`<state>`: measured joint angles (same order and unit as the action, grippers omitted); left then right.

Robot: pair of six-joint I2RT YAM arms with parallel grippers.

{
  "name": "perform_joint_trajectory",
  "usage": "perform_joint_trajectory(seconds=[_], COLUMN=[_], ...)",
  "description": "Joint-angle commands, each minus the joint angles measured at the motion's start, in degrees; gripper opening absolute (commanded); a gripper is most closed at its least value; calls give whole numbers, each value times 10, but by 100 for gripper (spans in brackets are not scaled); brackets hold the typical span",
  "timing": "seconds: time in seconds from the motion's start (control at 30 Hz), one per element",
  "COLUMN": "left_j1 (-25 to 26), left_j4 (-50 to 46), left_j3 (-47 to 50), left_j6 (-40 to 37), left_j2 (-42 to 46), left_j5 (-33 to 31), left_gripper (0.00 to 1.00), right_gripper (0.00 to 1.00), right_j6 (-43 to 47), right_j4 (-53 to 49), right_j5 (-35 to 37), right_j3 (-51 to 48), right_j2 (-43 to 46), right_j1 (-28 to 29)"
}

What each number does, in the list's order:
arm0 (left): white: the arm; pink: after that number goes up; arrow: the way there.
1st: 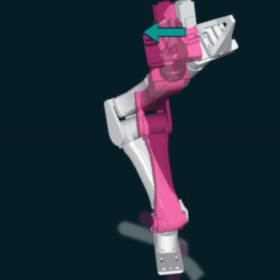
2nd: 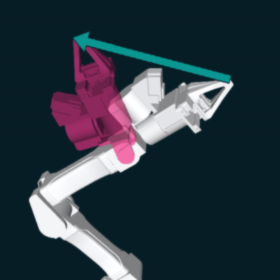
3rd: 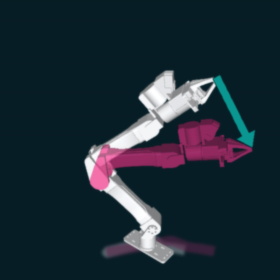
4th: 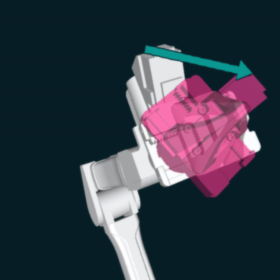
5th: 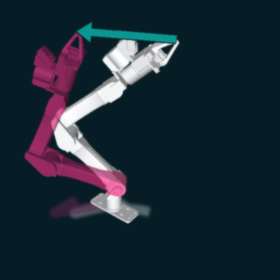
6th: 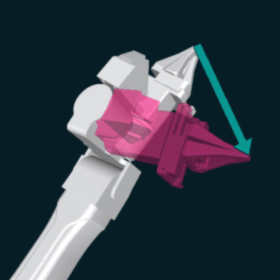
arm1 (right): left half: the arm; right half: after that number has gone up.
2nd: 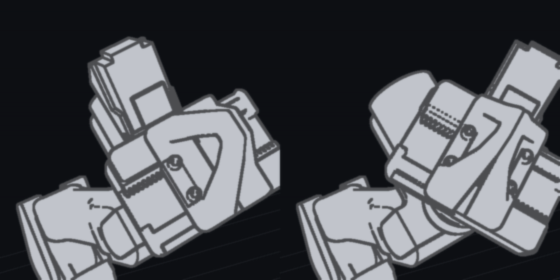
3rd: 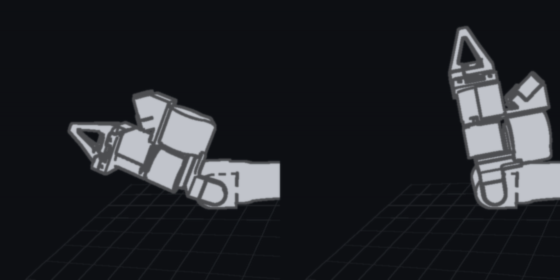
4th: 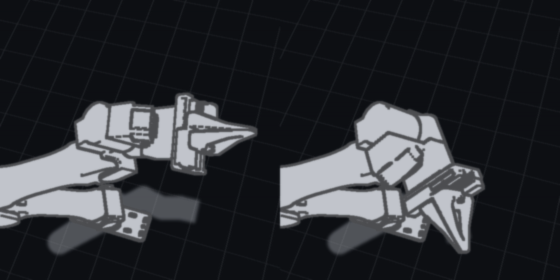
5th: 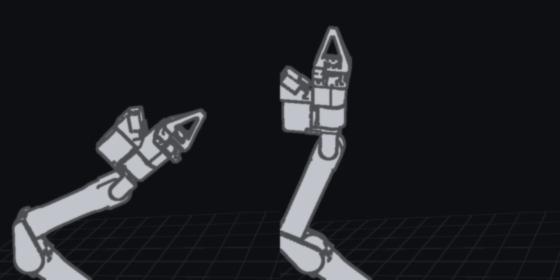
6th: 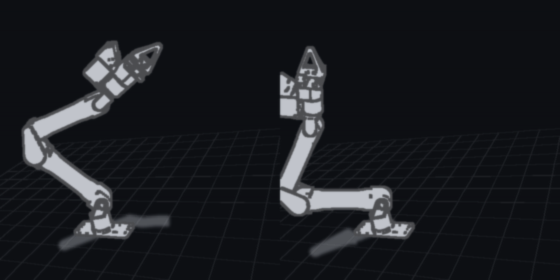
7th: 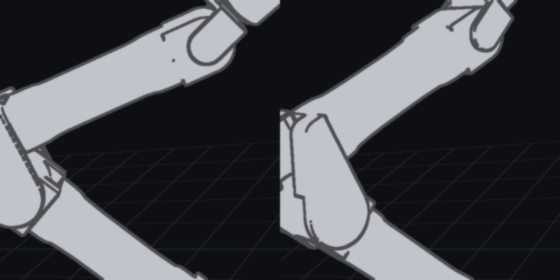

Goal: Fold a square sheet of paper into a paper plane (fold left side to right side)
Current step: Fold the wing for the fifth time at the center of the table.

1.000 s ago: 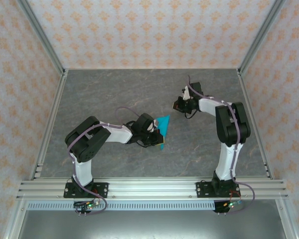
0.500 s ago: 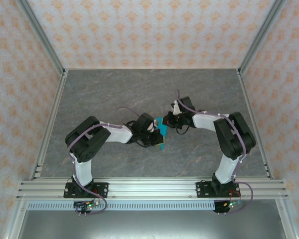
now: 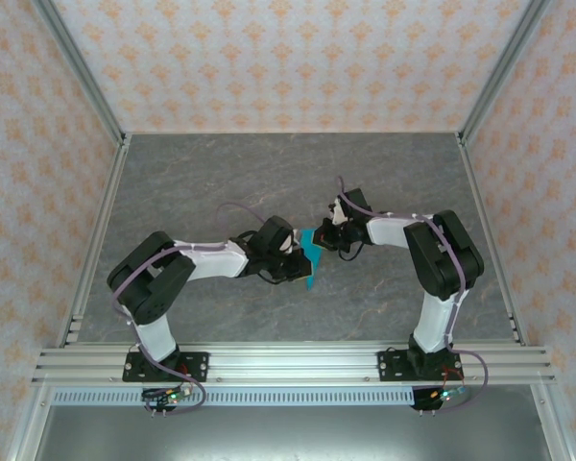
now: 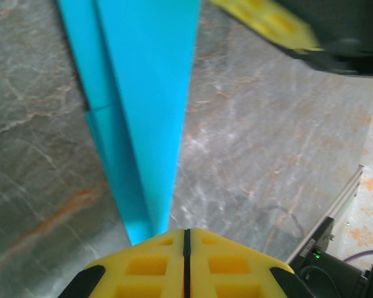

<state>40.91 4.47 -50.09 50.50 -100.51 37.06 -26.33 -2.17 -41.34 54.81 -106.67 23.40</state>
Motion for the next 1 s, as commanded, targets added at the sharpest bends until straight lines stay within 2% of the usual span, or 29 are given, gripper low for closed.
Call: perform_joint_trajectory(seconds=[0.0, 0.3, 0.97], left_j1=[4, 15, 17], left_j4=[-18, 2, 19], left_j3=[-2, -27, -12], left_j6=[-16, -4, -2], left_j2=[30, -14, -61], left_j5=[17, 66, 47], left_gripper=[8, 12, 13], right_gripper=[0, 0, 0], right_j6=[14, 21, 30], right_j4=[-41, -55, -71], right_j5=[48, 55, 64], right_j3=[1, 7, 8], right_j2=[-29, -31, -28], right_j1=[4, 8, 9])
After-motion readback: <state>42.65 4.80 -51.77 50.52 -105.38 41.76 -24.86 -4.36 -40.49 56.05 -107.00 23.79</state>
